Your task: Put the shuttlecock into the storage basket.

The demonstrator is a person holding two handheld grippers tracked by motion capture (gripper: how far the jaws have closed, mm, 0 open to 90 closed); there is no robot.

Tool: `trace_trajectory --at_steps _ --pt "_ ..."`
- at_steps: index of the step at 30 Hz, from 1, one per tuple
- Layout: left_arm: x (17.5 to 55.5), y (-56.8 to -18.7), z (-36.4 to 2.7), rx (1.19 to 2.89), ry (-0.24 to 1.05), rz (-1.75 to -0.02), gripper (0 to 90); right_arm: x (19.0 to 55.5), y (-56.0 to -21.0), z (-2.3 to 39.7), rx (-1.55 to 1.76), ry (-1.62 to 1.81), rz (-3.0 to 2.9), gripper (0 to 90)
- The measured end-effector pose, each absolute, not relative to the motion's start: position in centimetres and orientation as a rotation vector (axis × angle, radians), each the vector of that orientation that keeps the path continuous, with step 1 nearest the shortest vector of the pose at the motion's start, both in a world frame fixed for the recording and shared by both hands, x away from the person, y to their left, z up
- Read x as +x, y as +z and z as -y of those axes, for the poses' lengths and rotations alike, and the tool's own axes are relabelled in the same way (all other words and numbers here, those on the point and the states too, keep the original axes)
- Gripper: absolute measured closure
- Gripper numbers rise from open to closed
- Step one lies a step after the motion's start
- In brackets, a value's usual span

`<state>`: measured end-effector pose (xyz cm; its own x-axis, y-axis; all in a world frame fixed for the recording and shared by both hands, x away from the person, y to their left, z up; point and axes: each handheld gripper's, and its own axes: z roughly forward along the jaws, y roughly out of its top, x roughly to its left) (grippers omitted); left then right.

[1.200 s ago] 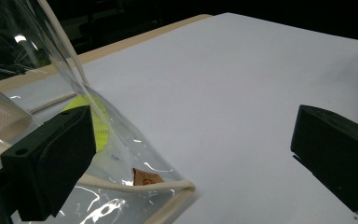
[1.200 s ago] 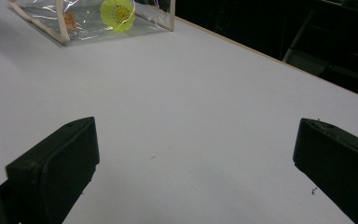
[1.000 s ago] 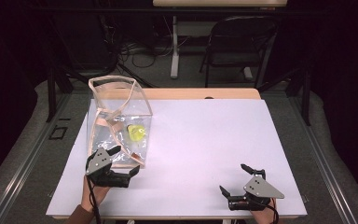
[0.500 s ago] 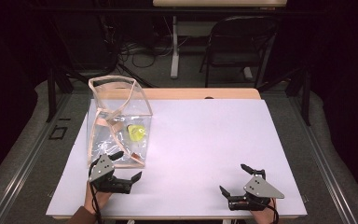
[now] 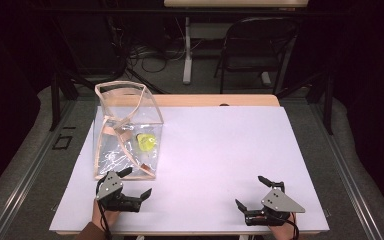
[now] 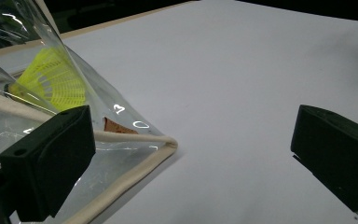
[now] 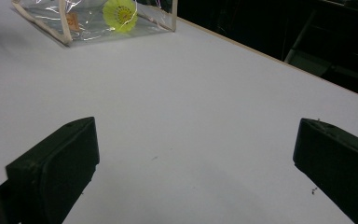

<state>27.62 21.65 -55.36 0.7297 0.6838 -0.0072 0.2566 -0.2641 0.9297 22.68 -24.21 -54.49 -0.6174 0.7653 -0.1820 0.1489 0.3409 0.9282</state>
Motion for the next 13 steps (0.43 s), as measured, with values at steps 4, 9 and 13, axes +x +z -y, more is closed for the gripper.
trace_trajectory --at_steps 4,9,13 --pt "27.67 -55.36 -21.61 1.845 0.487 -0.725 0.0 22.69 -54.51 24.23 0.797 1.285 -1.988 0.0" --pt "27.75 -55.4 -21.51 1.85 0.479 -0.725 0.0 22.74 -54.55 24.23 0.796 1.283 -1.987 0.0" --pt "27.82 -55.39 -21.43 1.853 0.477 -0.722 0.0 22.77 -54.56 24.29 0.798 1.285 -1.987 0.0"
